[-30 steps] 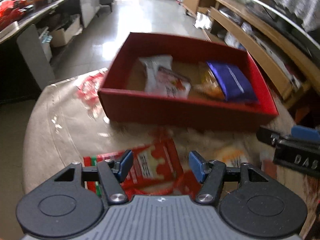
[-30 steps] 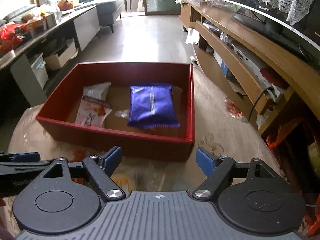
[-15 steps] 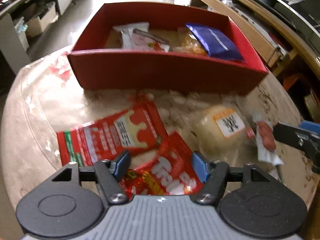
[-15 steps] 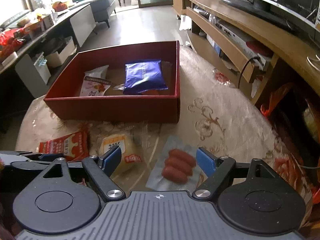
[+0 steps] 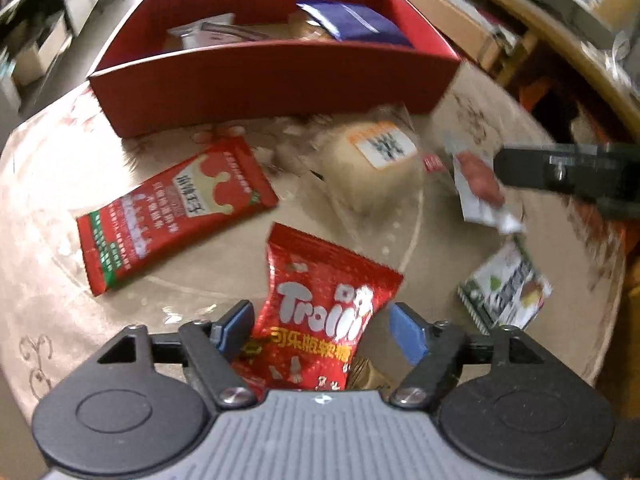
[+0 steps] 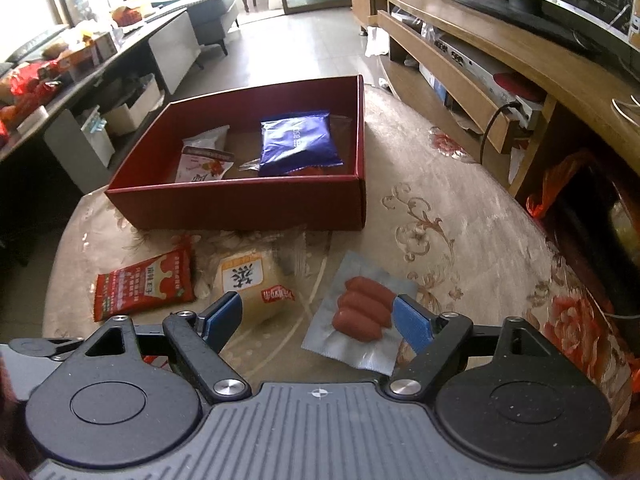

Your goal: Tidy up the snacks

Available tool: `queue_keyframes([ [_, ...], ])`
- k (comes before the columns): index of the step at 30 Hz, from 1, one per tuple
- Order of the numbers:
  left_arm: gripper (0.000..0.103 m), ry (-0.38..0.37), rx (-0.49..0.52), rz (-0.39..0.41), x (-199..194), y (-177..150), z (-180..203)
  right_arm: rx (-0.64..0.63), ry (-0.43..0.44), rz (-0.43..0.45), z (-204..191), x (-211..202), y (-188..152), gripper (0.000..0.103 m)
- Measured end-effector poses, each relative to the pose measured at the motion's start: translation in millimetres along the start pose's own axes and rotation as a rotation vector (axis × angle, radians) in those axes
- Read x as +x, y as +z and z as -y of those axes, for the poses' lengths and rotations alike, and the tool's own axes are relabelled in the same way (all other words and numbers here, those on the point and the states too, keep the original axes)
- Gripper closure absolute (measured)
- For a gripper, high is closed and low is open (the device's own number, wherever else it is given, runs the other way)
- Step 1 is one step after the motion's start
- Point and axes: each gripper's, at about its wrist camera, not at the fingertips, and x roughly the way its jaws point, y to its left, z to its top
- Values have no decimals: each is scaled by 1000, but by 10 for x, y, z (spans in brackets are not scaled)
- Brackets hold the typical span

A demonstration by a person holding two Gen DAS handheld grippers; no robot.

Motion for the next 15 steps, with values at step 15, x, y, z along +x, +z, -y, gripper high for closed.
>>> queue_keyframes([
  [15,52,93,-20,24,-115,-149,-109,-63,13,-53,-110,-78,-293,16],
])
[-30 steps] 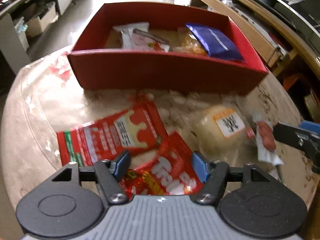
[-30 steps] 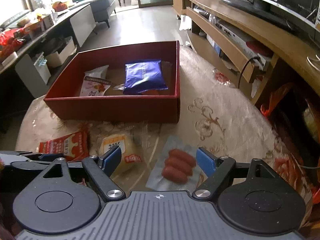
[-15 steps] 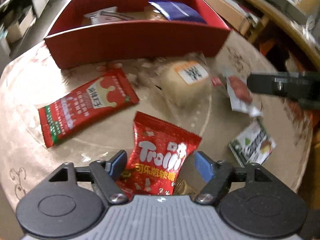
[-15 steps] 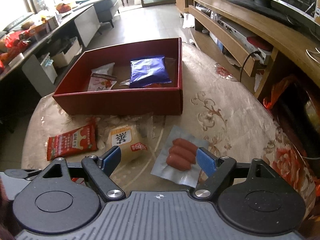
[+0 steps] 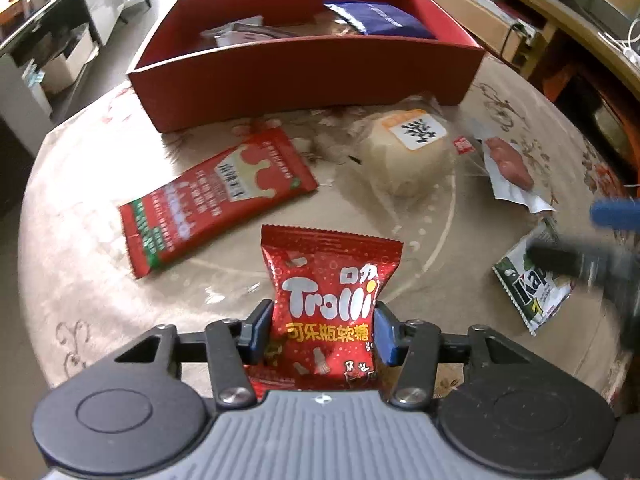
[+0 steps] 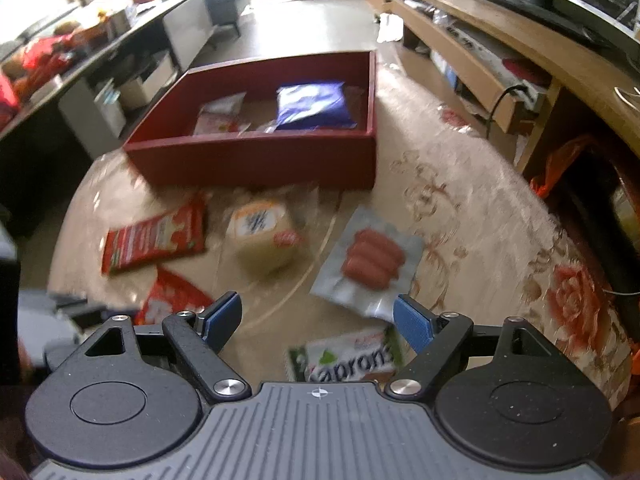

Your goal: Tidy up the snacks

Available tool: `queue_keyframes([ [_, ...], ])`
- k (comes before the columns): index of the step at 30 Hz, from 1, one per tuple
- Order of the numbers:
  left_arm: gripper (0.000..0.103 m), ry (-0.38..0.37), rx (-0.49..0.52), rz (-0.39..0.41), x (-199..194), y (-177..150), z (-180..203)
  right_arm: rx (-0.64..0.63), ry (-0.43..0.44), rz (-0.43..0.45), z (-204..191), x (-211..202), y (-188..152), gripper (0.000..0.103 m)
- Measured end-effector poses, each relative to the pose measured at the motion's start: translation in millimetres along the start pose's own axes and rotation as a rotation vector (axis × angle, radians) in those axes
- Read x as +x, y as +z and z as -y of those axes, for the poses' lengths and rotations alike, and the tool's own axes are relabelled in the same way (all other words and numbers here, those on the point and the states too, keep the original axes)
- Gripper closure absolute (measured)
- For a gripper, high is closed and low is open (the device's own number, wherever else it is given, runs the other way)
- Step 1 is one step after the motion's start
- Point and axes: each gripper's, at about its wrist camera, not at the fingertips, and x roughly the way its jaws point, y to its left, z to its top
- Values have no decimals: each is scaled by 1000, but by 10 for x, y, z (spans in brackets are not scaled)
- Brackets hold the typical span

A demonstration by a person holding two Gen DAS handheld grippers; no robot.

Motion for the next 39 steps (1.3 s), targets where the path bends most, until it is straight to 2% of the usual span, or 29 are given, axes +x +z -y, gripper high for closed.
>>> queue_keyframes([
  [7,52,-25,-82,20,-204,-87,-285,-182,69,-83,-418,40,-366,16],
  [10,52,-46,-117,12,-261,-160,-405,-269,105,-127,-626,127,-462,22],
  [16,52,-32,-109,-13,-204,-281,-449,-364,91,-200,-846,353,-553,25],
  [24,47,8,-68,-22,-125,-330,-365,-364,85,-210,-870,444,-593,17],
  [29,43,21,-79,-32,-111,-353,-384,-371,87,-221,-916,491,-633,0],
  [36,41,43,-72,-32,-99,-368,-374,-360,80,-230,-919,504,-638,0],
  [39,42,51,-45,-33,-93,-376,-312,-362,63,-224,-897,442,-660,9],
])
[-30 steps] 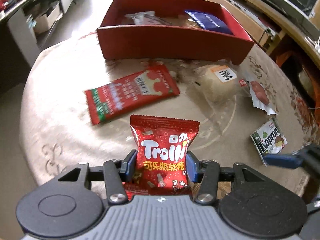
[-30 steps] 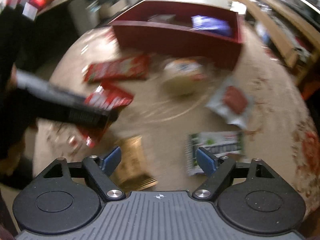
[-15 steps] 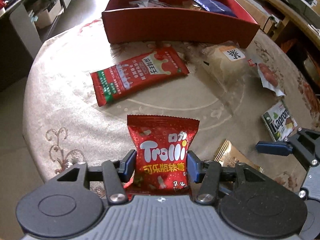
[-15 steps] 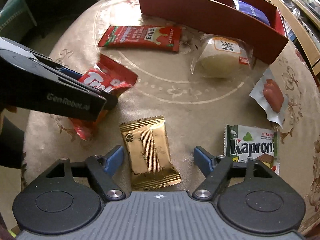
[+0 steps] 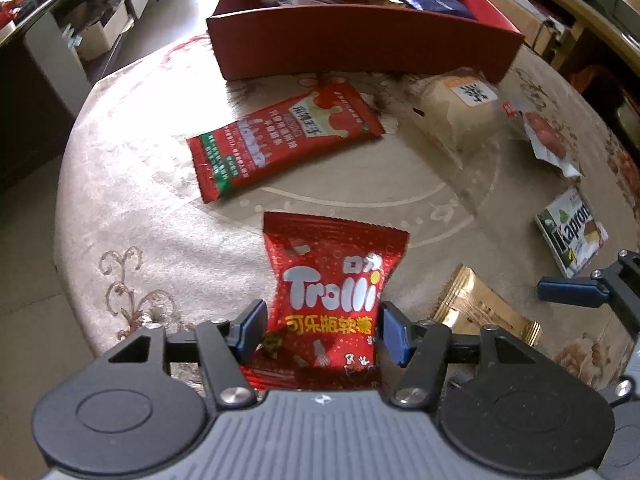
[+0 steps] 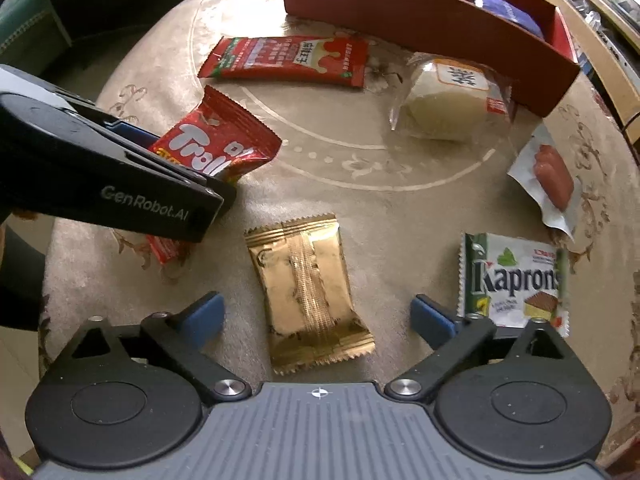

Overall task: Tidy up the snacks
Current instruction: 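Grasp the gold wafer packet with the right gripper while the left holds the Trolli bag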

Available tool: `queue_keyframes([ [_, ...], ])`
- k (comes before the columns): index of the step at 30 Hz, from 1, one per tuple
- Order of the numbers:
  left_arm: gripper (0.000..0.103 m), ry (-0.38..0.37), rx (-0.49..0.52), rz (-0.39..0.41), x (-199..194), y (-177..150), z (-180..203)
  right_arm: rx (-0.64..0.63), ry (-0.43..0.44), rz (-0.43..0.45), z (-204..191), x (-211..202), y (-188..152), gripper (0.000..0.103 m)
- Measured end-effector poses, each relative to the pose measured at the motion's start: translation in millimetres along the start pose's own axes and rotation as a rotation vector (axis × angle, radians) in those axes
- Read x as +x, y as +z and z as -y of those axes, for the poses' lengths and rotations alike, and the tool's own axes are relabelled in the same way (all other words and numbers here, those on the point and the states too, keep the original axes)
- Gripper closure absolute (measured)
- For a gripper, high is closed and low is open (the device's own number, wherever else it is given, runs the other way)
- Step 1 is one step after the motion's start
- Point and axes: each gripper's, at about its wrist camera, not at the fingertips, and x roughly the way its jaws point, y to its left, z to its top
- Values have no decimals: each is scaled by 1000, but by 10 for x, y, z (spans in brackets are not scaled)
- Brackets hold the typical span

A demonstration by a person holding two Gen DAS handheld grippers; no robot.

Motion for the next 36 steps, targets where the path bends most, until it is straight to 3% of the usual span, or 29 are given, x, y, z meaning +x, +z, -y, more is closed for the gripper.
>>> queue_keyframes([
  [3,42,-7,15,1,-12,-23,51,29,-19,27,26,-77,-34,26],
  [5,43,-7,23,4,-26,-45,71,38,-14,42,16,-121,-53,43],
  [7,44,-10,26,7,-40,-66,80,42,-16,53,-14,-149,-81,46],
  [15,50,-31,25,25,-105,-82,101,79,-52,82,8,-245,-151,48],
  [24,49,-33,46,26,-112,-126,140,91,-53,67,9,-221,-200,48],
  [27,46,-26,55,19,-86,-138,154,105,-49,65,25,-210,-187,43],
  [29,42,-15,64,11,-59,-156,172,120,-54,59,45,-188,-172,33],
  [31,41,-3,72,13,-44,-167,193,118,-54,56,53,-169,-159,32],
  [34,41,3,70,17,-50,-175,200,123,-46,58,73,-158,-140,32],
  [36,42,8,73,23,-59,-184,210,119,-47,61,77,-167,-142,39],
])
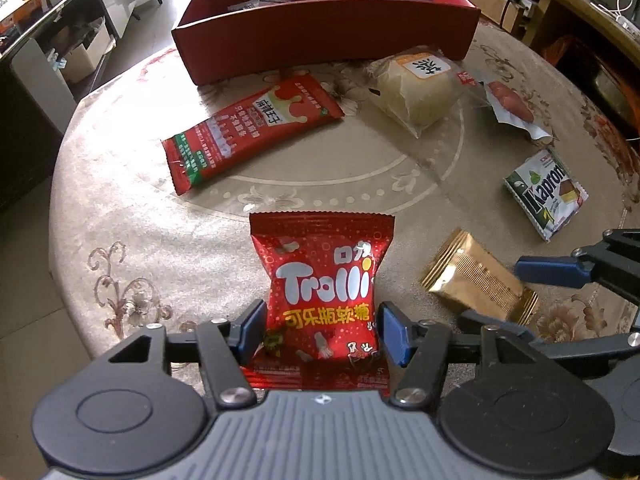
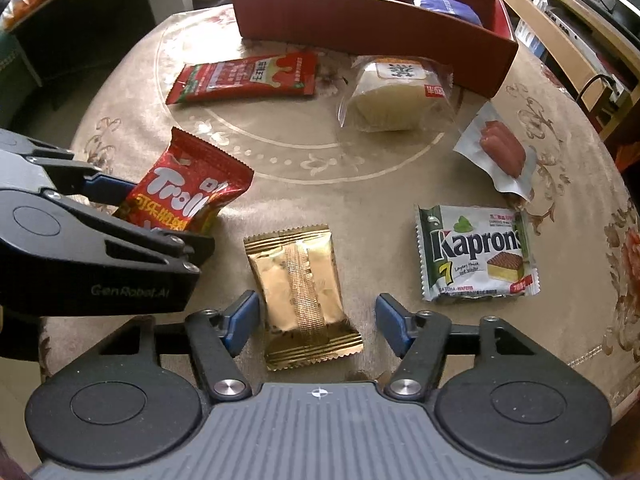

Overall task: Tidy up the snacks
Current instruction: 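Grasp the gold wafer packet with the right gripper while the left holds the Trolli bag, then carry both packets into the red box and open both grippers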

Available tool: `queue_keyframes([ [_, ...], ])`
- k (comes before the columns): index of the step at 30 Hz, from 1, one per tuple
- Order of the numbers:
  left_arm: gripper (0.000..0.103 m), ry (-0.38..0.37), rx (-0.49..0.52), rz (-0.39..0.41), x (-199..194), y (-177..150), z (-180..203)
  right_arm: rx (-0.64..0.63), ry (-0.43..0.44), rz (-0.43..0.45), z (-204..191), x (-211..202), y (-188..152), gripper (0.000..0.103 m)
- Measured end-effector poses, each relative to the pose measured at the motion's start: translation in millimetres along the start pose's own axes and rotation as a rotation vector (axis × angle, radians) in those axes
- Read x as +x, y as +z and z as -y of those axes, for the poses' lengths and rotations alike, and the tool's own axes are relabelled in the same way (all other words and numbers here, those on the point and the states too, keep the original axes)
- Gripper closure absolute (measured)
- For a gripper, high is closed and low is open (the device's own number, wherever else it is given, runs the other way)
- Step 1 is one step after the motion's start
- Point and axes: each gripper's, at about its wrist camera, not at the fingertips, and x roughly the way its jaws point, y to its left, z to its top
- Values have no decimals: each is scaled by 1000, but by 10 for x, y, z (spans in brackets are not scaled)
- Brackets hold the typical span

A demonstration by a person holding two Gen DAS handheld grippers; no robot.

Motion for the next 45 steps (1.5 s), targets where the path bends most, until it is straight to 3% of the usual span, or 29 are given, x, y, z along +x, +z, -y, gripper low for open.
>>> queue_keyframes([
  [2,45,6,7,7,-16,-11,23,-11,2,3,-12,-16,-4,52],
  [7,49,6,7,23,-75,-19,49,-12,-10,17,-9,-59,-19,57],
  [31,53,-25,-58,72,-227,17,-28,51,10,124,80,-331,10,58],
  [45,53,-10,-72,145,-329,233,-52,97,5,194,253,-439,182,58],
])
